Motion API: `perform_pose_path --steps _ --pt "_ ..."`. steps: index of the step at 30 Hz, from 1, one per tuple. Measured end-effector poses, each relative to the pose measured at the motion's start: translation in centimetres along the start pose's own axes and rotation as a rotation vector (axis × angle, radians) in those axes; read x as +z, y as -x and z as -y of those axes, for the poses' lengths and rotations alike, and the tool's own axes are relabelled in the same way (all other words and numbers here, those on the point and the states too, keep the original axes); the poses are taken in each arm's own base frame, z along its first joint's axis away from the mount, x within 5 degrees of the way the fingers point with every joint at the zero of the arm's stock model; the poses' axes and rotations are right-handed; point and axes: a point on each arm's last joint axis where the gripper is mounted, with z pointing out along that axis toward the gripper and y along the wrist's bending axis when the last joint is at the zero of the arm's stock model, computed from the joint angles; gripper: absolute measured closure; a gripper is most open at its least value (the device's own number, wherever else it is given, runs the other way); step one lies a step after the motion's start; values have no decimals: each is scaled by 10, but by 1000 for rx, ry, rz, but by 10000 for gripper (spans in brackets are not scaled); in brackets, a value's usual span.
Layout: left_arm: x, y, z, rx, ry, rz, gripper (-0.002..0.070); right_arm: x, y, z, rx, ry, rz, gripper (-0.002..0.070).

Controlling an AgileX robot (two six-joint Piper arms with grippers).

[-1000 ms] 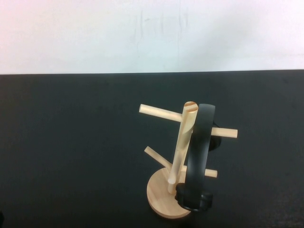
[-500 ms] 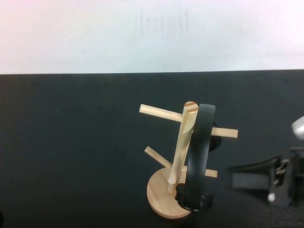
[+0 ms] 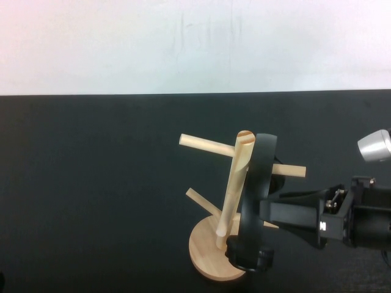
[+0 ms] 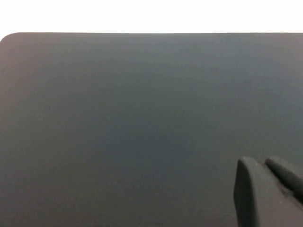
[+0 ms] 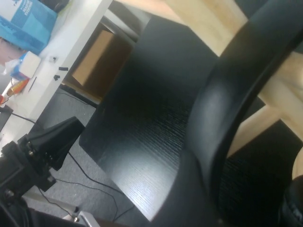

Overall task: Take out the headphones from the headphone stand
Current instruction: Pick up the headphones from the headphone stand

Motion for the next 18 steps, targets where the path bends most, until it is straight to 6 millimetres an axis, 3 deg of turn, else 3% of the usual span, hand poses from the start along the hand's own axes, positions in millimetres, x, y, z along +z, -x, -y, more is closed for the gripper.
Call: perform_pose_path --steps 10,18 --pt "0 0 0 0 0 0 673 3 -2 0 11 27 -18 211" --pt "0 0 0 0 0 0 673 2 14 -8 -29 51 15 211"
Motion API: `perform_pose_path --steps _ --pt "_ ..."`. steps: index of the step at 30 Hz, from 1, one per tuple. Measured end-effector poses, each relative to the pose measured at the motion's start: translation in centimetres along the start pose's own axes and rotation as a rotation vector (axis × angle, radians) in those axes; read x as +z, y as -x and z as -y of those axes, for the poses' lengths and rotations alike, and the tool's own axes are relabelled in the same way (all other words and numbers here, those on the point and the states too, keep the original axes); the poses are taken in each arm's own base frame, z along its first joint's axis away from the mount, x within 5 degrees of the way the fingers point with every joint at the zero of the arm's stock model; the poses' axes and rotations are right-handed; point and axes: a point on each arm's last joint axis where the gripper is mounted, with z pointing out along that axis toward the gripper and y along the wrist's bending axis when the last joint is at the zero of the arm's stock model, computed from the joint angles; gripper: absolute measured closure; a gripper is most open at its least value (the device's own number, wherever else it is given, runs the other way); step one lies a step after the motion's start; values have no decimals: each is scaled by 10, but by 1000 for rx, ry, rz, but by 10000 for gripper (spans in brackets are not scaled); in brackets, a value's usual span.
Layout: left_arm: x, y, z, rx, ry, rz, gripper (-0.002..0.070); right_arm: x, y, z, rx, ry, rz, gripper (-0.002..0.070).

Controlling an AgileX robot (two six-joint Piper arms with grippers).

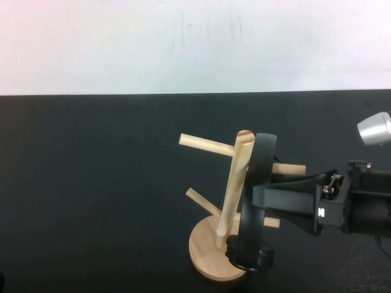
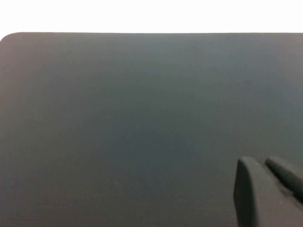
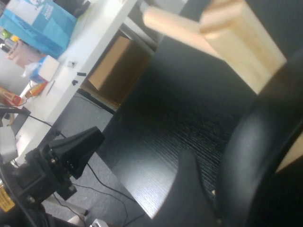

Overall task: Take out the headphones from the headphone stand
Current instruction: Pick up the headphones from the headphone stand

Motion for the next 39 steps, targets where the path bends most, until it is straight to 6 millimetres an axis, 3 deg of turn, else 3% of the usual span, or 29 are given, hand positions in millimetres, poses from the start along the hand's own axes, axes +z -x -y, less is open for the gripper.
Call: perform_pose_path --steps 23,32,39 --pt "0 0 0 0 0 0 673 0 0 0 -10 -2 -8 211" --pt "0 0 0 0 0 0 673 8 -9 12 6 -37 -101 211" --pt "0 0 0 0 0 0 673 10 -4 14 7 -21 -54 210"
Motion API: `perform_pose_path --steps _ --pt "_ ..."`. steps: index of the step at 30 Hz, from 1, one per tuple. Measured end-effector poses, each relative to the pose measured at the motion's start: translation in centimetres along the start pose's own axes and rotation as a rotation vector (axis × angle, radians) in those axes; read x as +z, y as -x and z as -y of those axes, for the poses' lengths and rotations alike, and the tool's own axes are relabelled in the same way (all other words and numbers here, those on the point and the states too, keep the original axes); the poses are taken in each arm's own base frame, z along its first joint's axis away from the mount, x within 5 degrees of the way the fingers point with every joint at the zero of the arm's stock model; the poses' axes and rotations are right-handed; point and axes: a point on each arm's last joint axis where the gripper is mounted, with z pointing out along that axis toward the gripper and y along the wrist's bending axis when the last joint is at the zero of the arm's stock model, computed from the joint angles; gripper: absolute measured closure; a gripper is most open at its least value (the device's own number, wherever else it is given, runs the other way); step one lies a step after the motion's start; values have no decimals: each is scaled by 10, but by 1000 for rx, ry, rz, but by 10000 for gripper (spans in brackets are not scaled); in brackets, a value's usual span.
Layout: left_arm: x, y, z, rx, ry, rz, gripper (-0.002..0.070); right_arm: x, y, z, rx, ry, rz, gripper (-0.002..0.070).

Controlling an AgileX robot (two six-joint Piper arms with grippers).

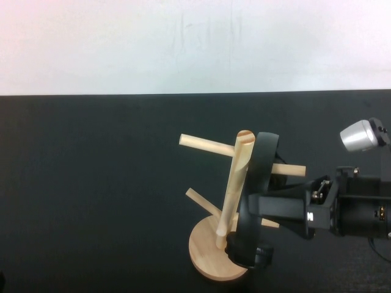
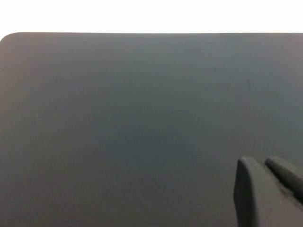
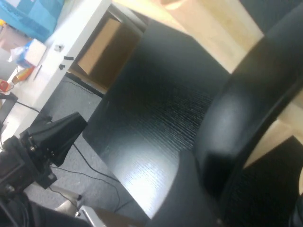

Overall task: Take out the headphones from the headphone stand
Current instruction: Pick up the headphones from the headphone stand

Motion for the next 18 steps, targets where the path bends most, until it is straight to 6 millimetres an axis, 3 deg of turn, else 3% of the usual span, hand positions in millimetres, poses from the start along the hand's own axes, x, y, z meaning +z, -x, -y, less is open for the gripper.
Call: perform_pose_path --steps 5,13,15,18 --pt "0 0 0 0 0 0 673 4 -3 0 21 47 -32 210" --pt "0 0 0 0 0 0 673 27 -19 1 32 81 -133 220" --pt "0 0 0 0 0 0 673 31 -22 1 29 80 -150 266" --pt "0 0 0 0 0 0 673 32 -22 1 25 78 -153 416"
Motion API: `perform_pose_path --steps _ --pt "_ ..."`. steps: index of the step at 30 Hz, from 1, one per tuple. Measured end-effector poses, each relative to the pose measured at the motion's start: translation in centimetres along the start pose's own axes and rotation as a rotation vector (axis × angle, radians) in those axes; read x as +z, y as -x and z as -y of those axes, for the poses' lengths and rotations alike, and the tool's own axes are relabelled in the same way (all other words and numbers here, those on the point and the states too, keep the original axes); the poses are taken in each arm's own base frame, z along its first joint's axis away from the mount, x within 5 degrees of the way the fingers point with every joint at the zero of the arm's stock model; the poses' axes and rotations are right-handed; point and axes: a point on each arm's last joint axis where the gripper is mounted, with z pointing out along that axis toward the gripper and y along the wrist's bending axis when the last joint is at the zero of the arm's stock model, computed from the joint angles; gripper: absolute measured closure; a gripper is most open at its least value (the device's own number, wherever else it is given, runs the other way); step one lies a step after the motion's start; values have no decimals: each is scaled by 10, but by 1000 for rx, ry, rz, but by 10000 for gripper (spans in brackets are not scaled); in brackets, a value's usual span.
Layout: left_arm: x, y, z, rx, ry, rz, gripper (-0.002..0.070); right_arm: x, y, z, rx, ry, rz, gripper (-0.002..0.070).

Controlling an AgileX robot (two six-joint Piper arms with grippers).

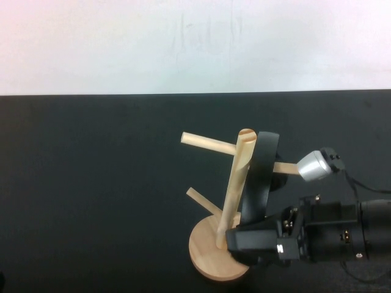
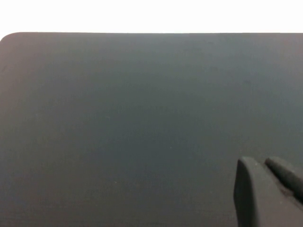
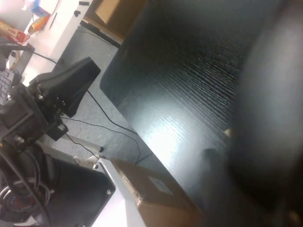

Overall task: Take out the headphones from the headphone stand
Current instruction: Pick up the headphones from the headphone stand, then place the headphones on the table

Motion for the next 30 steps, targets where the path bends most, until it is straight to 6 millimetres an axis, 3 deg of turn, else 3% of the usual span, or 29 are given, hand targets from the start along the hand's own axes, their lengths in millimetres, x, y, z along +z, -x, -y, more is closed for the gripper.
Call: perform_pose_path --steps 3,6,17,22,30 --pt "0 0 0 0 0 0 673 0 2 -2 -25 18 8 564" --pt "0 0 0 0 0 0 673 0 5 -8 -32 58 20 608" --pt "0 0 0 0 0 0 673 -4 7 -14 -63 69 31 616" --pt "0 0 0 0 0 0 673 -17 9 -22 -101 -1 87 620" --pt "0 0 0 0 0 0 673 -48 7 -54 -170 -18 153 622"
